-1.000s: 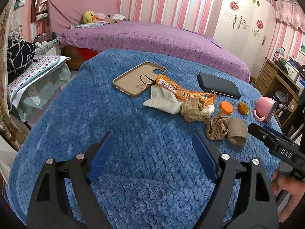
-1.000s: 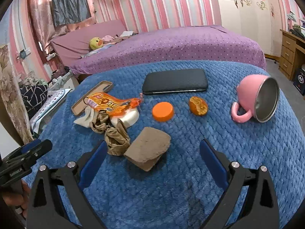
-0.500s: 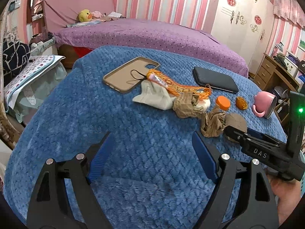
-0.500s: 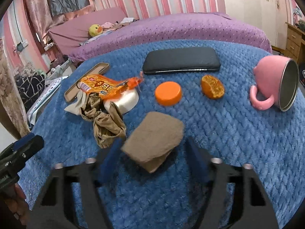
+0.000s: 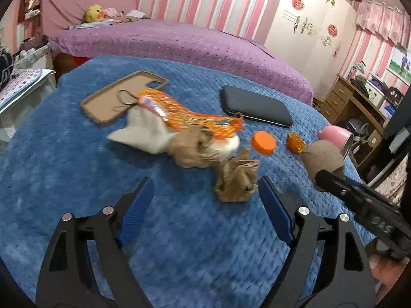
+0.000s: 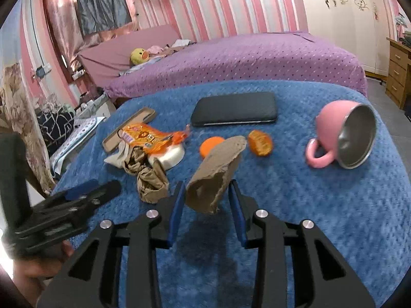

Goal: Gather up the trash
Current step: 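Grasp the brown paper with the right gripper while the left grasps crumpled paper, then carry both brown papers toward the wastebasket with both grippers, then open both grippers over the wastebasket to drop the papers, then move both open grippers back over the trash on the blanket, then grasp the brown crumpled paper with the left gripper while the right grasps orange peel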

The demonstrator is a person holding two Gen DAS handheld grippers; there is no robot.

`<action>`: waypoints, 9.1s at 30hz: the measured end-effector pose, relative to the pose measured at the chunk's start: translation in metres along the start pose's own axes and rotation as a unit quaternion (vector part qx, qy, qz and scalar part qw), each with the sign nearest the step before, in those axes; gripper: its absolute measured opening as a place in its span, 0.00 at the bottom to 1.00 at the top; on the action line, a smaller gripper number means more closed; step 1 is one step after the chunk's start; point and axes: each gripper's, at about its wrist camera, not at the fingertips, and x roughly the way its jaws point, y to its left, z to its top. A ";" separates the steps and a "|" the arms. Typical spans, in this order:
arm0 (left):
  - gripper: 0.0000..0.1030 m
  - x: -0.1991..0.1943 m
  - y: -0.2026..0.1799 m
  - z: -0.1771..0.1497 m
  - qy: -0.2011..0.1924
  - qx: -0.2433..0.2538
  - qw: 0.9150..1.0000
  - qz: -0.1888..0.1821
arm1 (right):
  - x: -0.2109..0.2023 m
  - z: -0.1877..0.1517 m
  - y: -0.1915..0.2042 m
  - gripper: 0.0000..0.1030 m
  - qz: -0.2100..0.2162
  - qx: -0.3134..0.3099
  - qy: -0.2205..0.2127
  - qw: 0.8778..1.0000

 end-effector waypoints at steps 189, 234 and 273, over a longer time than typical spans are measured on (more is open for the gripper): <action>0.87 -0.074 0.040 0.014 -0.065 -0.017 0.997 0.046 | -0.097 0.025 0.035 0.92 -0.111 -0.108 -0.100 0.983; 0.45 0.016 0.008 0.041 -0.007 0.064 0.998 0.026 | 0.002 0.052 0.033 0.92 -0.071 -0.069 -0.060 0.993; 0.45 -0.034 0.065 0.054 -0.058 -0.001 0.997 0.054 | -0.006 0.045 0.033 0.92 -0.079 -0.078 -0.058 0.992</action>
